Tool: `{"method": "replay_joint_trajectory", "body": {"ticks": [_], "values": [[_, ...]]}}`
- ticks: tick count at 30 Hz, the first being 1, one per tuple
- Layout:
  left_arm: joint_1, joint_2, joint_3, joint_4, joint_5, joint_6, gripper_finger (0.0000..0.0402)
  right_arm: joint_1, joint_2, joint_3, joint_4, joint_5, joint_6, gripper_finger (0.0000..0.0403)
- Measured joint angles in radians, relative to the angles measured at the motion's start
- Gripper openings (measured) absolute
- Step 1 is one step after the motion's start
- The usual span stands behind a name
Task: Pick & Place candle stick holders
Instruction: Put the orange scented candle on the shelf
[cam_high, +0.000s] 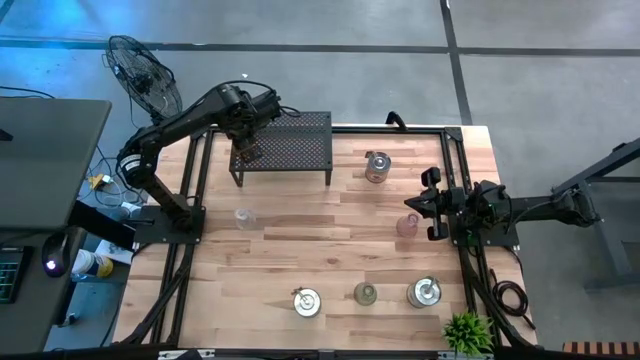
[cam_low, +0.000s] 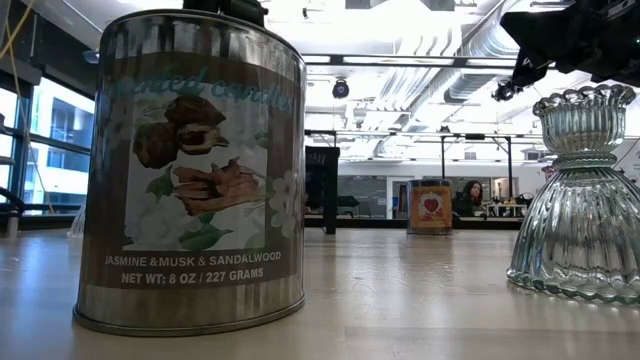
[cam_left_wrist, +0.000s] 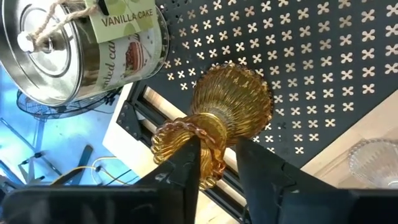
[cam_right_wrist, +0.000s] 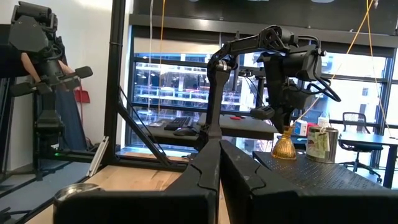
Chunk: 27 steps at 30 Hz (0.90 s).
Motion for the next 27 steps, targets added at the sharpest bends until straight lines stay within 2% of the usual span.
{"method": "replay_joint_trajectory", "body": {"ticks": [9,16,21,24,27], "values": [[0.0,0.0,0.019,-0.023,-0.054,-0.015,0.0176,0.0,0.0,0.0,0.0,0.0,0.0,0.0],[0.0,-0.002,0.137,-0.025,-0.071,-0.015,0.0182,0.0,0.0,0.0,-0.007,0.006,-0.011,0.0],[-0.067,-0.004,0.232,-0.025,-0.11,-0.015,0.0161,0.0,0.0,0.0,-0.016,0.016,-0.011,0.0],[-0.159,-0.039,0.236,-0.006,-0.129,-0.017,0.0122,0.0,0.0,0.0,-0.025,0.016,-0.011,0.0],[-0.281,-0.113,0.177,0.09,-0.136,-0.041,0.0067,0.0,0.0,0.0,-0.044,0.017,-0.011,0.0]]}}
